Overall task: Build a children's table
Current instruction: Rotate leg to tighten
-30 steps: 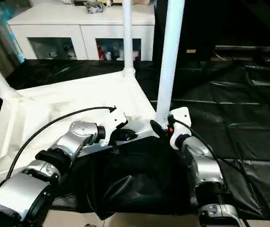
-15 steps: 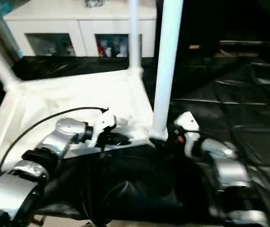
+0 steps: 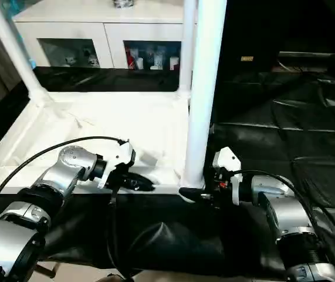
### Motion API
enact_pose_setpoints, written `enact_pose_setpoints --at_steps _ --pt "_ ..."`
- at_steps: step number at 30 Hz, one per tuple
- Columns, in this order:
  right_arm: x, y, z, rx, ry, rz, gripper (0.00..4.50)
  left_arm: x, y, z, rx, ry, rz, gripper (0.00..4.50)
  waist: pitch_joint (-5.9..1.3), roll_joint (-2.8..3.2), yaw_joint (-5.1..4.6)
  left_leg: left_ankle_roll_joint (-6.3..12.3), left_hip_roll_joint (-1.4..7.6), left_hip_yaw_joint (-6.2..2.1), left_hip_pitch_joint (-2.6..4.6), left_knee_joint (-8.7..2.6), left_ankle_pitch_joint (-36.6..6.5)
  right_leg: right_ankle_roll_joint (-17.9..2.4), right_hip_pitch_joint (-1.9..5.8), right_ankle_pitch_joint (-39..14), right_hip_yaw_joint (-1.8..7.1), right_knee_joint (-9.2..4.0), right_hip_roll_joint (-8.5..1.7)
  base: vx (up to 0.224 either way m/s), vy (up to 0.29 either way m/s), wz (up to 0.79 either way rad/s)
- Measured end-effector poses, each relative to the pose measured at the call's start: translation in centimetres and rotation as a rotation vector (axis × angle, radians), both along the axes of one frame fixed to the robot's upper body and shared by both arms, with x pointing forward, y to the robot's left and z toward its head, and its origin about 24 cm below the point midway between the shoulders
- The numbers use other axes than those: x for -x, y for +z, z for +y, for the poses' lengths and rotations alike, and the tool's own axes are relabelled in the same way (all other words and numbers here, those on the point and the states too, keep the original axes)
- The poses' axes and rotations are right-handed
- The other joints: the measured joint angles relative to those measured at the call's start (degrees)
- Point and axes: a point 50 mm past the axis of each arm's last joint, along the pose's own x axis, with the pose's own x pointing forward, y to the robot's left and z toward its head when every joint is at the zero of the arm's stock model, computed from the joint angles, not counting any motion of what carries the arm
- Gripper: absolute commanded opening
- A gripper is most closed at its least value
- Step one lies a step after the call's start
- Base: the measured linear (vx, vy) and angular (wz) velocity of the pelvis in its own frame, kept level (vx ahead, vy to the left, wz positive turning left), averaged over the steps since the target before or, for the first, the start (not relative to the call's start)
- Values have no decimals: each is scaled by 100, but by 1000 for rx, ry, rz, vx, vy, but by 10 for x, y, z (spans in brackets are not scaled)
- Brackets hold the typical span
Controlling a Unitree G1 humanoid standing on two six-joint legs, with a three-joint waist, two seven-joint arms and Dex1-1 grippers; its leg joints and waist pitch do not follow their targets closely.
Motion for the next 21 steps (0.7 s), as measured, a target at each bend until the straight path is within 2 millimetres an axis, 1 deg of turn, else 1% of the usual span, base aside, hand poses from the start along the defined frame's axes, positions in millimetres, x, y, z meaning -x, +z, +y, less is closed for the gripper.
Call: enact_pose_setpoints --at_steps 2,4,7,10,11,12,13,16,19,21 --pt "1 0 -1 -2 -3 3 309 0 0 -1 0 -6 0 0 -1 1 11 1 0 2 0 0 0 1 0 -1 0 0 -1 0 0 0" --pt "1 0 -1 -4 -4 5 288 1 0 -1 0 -8 -2 0 -1 1 19 2 0 3 0 1 1 1 0 -1 -1 -1 -2 0 0 0" --pt "4 -2 -1 -6 -31 11 279 0 -1 -5 1 4 -13 0 -3 4 56 2 0 3 0 3 1 1 2 -1 -2 0 -4 0 0 0" --pt "0 -6 0 -8 -150 -1 276 -3 -3 -10 2 75 -43 0 -7 -3 56 1 0 4 17 5 0 -5 17 5 0 1 -4 0 0 0" --pt "-3 -8 1 -14 -203 -6 276 -5 -4 -11 2 106 -54 0 -8 -12 44 0 0 4 22 4 0 -7 21 6 1 0 -4 0 0 0" --pt "-8 -11 3 -25 -275 -9 276 -7 -4 -14 -2 147 -67 0 -10 -23 12 -1 0 4 33 3 0 -11 26 9 2 0 -4 0 0 0" --pt "-16 -14 8 -39 -388 -16 275 -10 -5 -19 -1 211 -82 0 -7 -30 -30 -3 -2 4 47 2 1 10 32 -4 4 -4 -5 0 0 0" --pt "-30 -17 11 -36 -612 -34 275 -14 -7 -40 0 309 -97 0 -4 -29 -128 -4 -13 3 68 -7 0 23 33 -12 3 -51 -14 -54 23 -9" --pt "-38 -20 19 -21 -733 -40 274 -16 -10 -49 -7 378 -105 0 -1 -19 -201 -4 -30 2 127 -61 -1 31 77 -17 0 -129 -14 -18 9 -1" --pt "-40 -21 23 -13 -772 -46 274 -16 -11 -52 -11 399 -115 0 -1 -12 -222 -4 -38 -10 130 -76 -1 34 89 -19 -6 -165 -14 0 0 0"
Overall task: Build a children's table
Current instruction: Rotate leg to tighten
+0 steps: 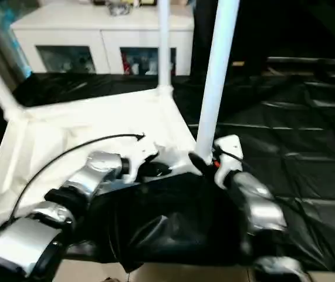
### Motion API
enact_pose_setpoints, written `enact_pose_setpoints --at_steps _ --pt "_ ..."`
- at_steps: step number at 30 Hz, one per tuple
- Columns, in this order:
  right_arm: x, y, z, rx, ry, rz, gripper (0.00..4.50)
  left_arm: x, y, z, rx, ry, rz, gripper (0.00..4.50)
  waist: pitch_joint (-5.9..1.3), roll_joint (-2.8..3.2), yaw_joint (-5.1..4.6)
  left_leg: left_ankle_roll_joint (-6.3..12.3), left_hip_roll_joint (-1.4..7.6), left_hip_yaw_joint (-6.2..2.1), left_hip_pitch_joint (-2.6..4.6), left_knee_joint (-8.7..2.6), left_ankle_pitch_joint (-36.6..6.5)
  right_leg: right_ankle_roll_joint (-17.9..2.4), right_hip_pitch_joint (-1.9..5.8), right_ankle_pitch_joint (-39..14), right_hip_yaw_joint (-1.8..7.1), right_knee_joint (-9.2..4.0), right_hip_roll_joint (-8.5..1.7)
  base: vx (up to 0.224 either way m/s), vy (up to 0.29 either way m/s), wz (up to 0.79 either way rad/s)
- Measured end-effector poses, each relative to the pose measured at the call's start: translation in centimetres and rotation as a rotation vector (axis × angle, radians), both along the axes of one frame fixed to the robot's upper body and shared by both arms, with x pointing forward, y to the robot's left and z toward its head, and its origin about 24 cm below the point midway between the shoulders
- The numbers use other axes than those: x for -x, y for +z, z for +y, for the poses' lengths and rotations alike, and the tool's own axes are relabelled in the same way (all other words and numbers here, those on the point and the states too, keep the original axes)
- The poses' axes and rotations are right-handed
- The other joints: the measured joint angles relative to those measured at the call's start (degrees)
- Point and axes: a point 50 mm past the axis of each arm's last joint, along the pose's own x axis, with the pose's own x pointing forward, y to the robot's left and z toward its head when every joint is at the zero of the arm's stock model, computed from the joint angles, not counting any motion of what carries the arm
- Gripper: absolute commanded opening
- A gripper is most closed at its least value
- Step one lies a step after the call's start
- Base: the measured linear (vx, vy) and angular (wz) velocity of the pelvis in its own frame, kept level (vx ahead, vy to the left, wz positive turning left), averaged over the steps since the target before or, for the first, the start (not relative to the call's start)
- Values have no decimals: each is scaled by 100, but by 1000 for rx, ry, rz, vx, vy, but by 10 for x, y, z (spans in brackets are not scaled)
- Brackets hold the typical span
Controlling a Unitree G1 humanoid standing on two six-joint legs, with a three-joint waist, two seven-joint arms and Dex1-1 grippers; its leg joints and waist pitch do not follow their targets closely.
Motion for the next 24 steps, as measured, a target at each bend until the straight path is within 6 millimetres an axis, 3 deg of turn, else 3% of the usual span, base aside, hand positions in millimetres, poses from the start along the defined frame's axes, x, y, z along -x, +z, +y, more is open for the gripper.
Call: enact_pose_setpoints --at_steps 3,4,10,12,18,24 --pt "-3 0 2 22 -22 -10 274 0 -1 -3 -5 13 -9 0 -2 6 -36 0 -22 -5 0 -28 0 0 11 0 6 -61 -2 0 0 0" --pt "-3 -1 2 23 -22 -16 330 0 -1 -4 -5 12 -10 0 -2 5 -44 0 -32 -5 0 -28 0 0 12 0 16 -62 -5 0 0 0" --pt "1 1 -3 26 69 -25 392 1 0 -1 -1 -23 4 0 -1 1 -64 1 -43 -4 -9 -31 0 -7 10 5 30 -58 -7 0 0 0" --pt "5 4 -9 47 155 -26 412 1 1 2 2 -52 8 0 -2 2 -39 2 -42 -1 -15 -34 0 -14 19 13 33 -40 -7 0 0 0" --pt "21 15 -24 79 445 -9 412 4 7 24 -7 -205 26 0 -4 6 73 4 10 5 -40 -36 3 -18 -1 143 -8 -16 6 9 -6 0" --pt "29 26 -29 92 649 12 412 9 14 32 8 -331 46 0 -11 16 229 34 35 17 -119 18 19 29 -98 58 -12 89 7 39 -16 -1"
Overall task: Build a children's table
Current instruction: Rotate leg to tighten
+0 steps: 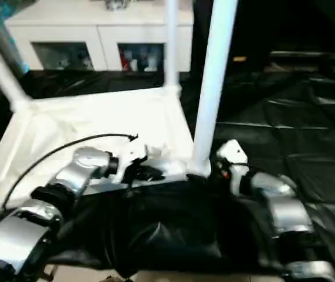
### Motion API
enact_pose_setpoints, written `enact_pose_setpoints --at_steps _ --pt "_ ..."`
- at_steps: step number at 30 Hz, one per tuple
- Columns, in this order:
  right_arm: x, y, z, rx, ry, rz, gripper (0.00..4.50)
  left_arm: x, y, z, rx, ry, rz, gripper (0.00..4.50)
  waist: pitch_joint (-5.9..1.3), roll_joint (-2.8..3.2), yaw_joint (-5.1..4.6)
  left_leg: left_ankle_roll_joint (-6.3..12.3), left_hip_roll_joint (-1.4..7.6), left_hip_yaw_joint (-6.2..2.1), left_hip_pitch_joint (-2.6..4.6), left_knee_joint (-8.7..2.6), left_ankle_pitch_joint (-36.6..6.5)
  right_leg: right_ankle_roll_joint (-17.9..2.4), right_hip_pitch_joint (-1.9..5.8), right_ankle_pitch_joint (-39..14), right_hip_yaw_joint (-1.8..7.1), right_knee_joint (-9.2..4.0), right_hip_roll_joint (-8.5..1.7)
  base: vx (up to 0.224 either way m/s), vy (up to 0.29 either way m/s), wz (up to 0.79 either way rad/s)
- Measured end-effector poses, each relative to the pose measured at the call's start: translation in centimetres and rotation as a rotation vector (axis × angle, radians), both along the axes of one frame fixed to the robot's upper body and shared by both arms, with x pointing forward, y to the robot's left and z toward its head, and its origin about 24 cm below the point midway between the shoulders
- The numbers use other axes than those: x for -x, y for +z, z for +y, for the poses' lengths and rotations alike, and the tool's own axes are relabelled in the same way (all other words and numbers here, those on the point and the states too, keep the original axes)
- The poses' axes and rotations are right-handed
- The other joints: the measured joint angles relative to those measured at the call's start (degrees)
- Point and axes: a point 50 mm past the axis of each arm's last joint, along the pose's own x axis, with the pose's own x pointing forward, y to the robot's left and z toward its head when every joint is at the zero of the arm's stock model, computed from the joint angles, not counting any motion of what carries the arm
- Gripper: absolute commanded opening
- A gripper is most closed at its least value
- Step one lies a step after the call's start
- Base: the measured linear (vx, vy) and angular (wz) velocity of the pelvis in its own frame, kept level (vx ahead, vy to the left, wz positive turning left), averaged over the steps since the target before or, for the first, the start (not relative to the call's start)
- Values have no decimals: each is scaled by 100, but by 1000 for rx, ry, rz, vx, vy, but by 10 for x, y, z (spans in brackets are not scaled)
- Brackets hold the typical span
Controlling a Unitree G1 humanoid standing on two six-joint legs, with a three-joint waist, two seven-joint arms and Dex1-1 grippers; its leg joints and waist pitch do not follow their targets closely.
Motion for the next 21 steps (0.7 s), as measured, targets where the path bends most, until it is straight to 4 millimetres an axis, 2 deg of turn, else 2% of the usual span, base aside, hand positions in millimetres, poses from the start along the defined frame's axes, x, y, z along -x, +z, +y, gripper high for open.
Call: enact_pose_setpoints --at_steps 3,8,10,11,16,17,21 --pt "2 1 2 -2 49 13 412 1 1 1 -3 -31 4 0 1 -1 43 21 1 1 -24 29 -15 -17 -18 -10 0 21 -3 0 0 0" --pt "4 0 5 -18 89 34 398 3 0 3 -6 -54 26 0 5 -7 48 16 1 6 -24 68 -25 -29 -17 -17 14 50 -7 0 0 0" --pt "6 -1 5 -27 100 48 386 5 -1 3 -6 -65 37 0 7 -9 47 -5 1 8 -16 74 -36 -29 -13 -16 20 60 -9 0 0 0" --pt "6 -1 5 -30 103 53 365 5 -2 3 -7 -67 41 0 7 -9 46 -5 1 10 -11 74 -36 -31 -9 -16 21 62 -9 0 0 0" --pt "8 -3 4 -43 96 66 342 6 -2 3 -8 -72 47 0 6 -8 44 -6 1 10 -6 73 -35 -32 -6 -15 22 66 -9 0 0 0" --pt "10 -4 4 -50 82 63 323 6 -3 2 -7 -70 44 0 4 -4 54 -6 1 10 -5 73 -35 -32 -3 -15 22 66 -9 0 0 0" --pt "10 -7 4 -73 6 56 299 5 -3 -3 -8 -44 30 0 1 3 82 -6 0 17 1 74 -35 -32 8 -14 22 65 -15 0 0 0"
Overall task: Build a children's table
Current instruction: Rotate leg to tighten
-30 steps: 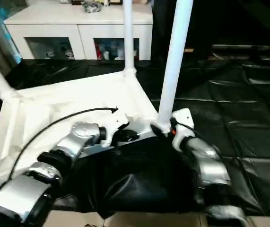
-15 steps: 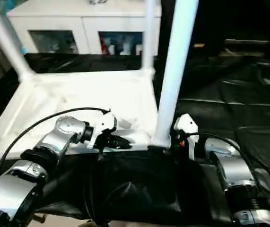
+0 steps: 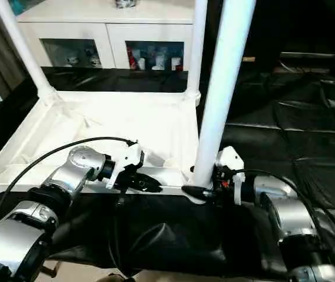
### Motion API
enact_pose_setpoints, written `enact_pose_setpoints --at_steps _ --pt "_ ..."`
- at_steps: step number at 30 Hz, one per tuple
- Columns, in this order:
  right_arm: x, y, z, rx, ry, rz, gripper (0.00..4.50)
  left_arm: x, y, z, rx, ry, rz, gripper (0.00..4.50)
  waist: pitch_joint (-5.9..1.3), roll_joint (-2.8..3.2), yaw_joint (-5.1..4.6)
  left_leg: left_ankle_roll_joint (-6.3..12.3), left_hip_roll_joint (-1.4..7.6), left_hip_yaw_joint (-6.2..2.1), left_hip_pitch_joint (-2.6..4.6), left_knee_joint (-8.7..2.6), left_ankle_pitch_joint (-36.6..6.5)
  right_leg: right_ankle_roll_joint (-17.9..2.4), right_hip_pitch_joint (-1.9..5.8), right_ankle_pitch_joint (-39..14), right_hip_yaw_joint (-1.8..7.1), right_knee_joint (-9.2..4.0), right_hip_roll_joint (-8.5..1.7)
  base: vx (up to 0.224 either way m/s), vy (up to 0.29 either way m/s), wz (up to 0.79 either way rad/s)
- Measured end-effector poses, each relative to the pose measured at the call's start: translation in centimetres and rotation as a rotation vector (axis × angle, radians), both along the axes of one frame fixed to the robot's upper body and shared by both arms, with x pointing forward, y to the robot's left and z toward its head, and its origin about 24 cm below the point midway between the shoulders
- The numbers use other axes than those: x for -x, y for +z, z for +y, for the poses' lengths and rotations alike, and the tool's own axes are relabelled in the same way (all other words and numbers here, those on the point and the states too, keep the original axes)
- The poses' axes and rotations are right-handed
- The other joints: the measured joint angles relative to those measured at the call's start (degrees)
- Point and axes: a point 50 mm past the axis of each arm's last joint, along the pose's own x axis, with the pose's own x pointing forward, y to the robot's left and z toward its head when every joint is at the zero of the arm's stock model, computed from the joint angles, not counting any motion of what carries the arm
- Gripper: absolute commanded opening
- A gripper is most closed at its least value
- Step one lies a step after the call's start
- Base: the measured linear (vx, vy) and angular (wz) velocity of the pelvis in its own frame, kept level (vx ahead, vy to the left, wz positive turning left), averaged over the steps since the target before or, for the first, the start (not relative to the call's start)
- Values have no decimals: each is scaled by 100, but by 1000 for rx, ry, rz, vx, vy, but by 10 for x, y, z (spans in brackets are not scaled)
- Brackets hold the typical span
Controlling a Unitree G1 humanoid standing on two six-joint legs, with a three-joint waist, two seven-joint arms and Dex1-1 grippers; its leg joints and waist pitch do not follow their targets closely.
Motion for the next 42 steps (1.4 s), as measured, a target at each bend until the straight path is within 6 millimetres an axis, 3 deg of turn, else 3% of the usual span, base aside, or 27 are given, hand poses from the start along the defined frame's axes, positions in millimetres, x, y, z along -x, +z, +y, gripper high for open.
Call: enact_pose_setpoints --at_steps 3,11,15,16,17,23,30,37,40,42 --pt "-5 -5 2 -14 -152 -21 279 -4 -3 -5 2 86 -16 0 2 -5 -16 -1 0 4 21 -1 0 -14 16 9 4 -2 0 0 0 0" --pt "-31 -16 17 -14 -584 -50 271 -11 -8 -29 3 293 -48 0 5 2 -275 -3 -22 -4 96 -67 -1 31 57 -19 4 -133 2 -7 2 -1" --pt "-42 -16 24 5 -697 -69 271 -13 -8 -38 -2 351 -70 0 8 51 -374 -2 -55 -15 101 -99 -2 31 84 -19 11 -217 -2 0 0 0" --pt "-42 -16 25 3 -706 -71 326 -13 -9 -38 -3 353 -70 0 9 51 -396 -2 -62 -16 102 -99 -2 31 88 -19 18 -218 -3 0 0 0" --pt "-42 -16 25 5 -706 -73 340 -13 -9 -38 -3 353 -70 0 9 50 -406 -2 -64 -16 101 -99 -2 31 89 -19 22 -220 -3 0 0 0" --pt "-40 -15 24 10 -632 -86 390 -12 -8 -38 2 327 -59 0 13 43 -415 -1 -66 -16 98 -99 -2 26 95 -16 28 -225 -2 0 0 0" --pt "-20 -6 10 38 -289 -99 390 -8 -4 -14 11 167 -24 0 5 48 -346 1 -34 -13 86 -100 0 -25 98 95 6 -185 7 43 -21 0" --pt "-6 3 6 37 -4 -102 390 -3 4 7 8 21 -25 0 9 31 -128 30 7 0 -1 -66 18 31 -22 9 -15 -61 15 19 -12 0" --pt "-4 5 4 39 49 -94 390 -2 5 12 4 1 -20 0 19 15 -111 31 9 5 -22 -43 17 30 -45 7 -8 -38 14 0 0 0" --pt "-2 5 5 35 78 -88 358 -1 5 16 1 -10 -15 0 31 -9 -113 29 10 15 -23 -26 16 20 -61 0 5 -1 11 0 0 0"
